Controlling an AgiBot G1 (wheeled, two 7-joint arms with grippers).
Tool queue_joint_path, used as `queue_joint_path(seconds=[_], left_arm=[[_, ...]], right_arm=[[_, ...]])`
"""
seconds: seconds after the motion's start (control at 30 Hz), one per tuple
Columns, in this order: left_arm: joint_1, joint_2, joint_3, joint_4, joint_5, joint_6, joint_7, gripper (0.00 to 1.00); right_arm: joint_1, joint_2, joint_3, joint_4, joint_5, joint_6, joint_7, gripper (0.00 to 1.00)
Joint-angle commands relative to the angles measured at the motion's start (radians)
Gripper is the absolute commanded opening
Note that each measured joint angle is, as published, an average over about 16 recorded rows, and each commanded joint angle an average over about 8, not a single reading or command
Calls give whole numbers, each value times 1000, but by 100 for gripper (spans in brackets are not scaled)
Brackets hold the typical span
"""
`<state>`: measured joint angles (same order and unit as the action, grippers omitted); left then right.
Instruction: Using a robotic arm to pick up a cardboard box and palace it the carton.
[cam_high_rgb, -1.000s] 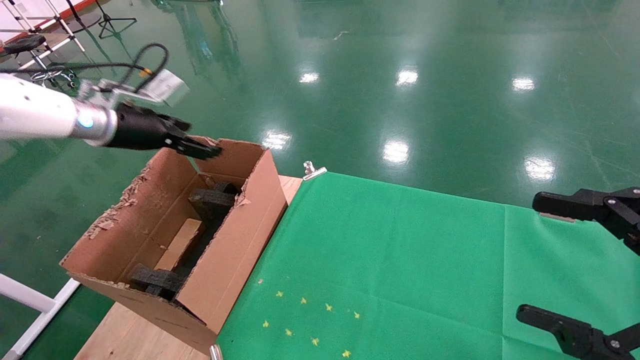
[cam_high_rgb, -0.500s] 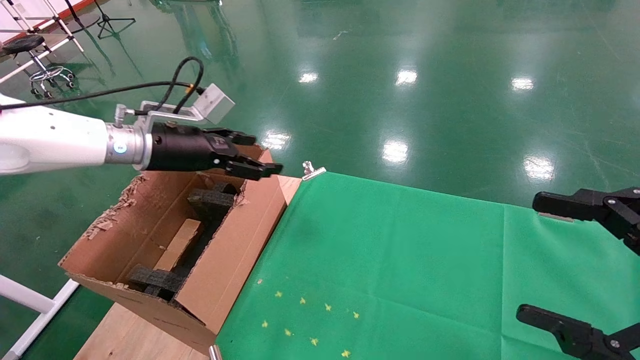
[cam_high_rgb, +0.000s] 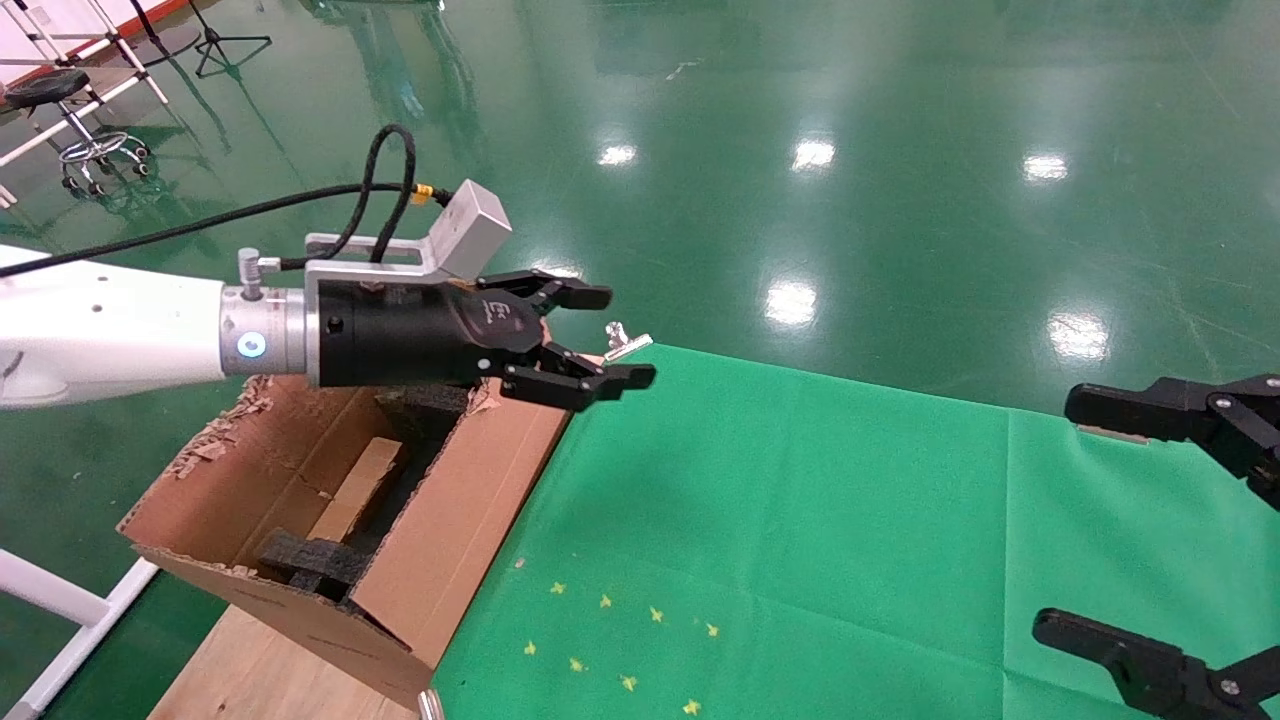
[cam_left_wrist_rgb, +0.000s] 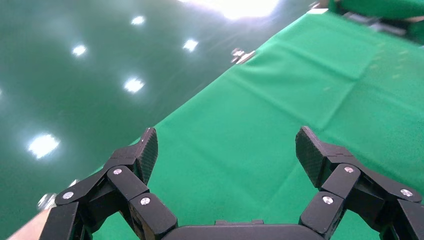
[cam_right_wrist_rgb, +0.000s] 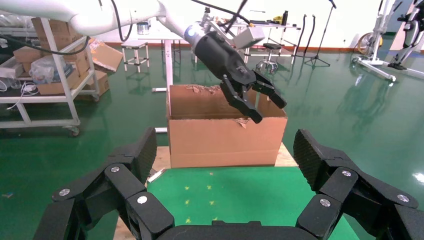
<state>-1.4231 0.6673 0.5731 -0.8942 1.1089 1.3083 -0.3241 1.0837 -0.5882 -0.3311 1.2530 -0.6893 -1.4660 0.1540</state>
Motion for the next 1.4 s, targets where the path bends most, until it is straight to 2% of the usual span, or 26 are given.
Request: queue_joint_path(seconds=[0.03, 0.87, 1.03, 1.4], left_arm=[[28, -4, -23, -31, -30, 15, 11, 100], [350, -56, -295, -393, -380, 188, 136, 100], [373, -60, -314, -418, -407, 201, 143, 100], [359, -58, -302, -401, -390, 193, 139, 100]], right_arm=[[0, 0, 0, 0, 0, 0, 0, 100], [0, 0, 0, 0, 0, 0, 0, 100], [0, 0, 0, 0, 0, 0, 0, 100], [0, 0, 0, 0, 1, 0, 0, 100]])
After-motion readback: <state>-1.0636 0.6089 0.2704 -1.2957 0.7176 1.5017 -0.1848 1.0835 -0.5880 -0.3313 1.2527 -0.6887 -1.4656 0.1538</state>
